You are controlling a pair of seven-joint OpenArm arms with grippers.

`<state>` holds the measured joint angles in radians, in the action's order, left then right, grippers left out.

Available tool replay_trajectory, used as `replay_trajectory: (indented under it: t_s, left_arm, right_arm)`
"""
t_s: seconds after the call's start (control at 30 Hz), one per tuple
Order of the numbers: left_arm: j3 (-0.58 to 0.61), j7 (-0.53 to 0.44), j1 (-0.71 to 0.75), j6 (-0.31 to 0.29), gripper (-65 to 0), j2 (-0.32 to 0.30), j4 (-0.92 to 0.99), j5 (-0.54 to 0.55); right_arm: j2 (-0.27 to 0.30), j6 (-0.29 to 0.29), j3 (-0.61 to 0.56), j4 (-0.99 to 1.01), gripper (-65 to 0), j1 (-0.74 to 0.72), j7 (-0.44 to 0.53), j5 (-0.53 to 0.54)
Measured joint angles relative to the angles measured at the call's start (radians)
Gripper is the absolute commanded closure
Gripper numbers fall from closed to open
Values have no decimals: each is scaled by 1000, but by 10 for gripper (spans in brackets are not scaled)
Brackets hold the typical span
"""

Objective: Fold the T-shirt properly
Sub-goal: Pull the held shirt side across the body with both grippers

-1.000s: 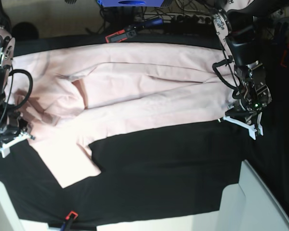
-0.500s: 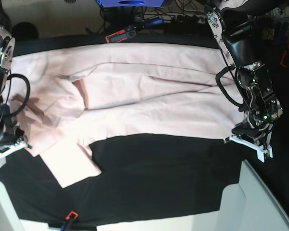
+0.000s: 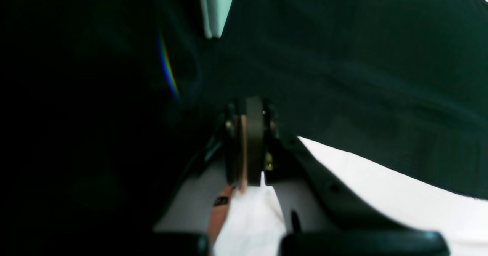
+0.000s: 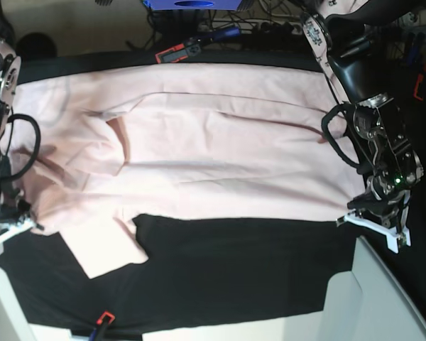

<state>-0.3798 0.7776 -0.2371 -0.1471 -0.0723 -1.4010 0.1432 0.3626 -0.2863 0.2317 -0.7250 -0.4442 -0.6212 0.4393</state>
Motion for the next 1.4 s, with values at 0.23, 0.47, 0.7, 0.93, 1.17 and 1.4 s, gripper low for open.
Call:
replay_trajectory:
  t_s: [0.23,0.47,0.7,0.93,1.17,1.4]
  left_arm:
    - [-2,6,-16,0,0,0,-17,-1]
    - [-2,6,-79,0,0,1,-52,3]
    - [101,0,-97,-3,0,13,-28,-5]
    - [97,0,-95,2,0,13,-26,-10]
    - [97,0,-89,1,0,13,-26,-8]
    - [97,-8,-54,1,0,11,-27,-8]
  right_arm:
    - [0,0,0,-42,0,-1,1,2]
    - [0,0,0,-57,0,-2,14,1]
    - [0,0,0,-71,0,-2,56,2]
    - [19,-4,0,-71,0,-1,128,2]
    - [50,-3,0,-71,0,-1,147,2]
    - [66,-7,0,-71,0,42,157,2]
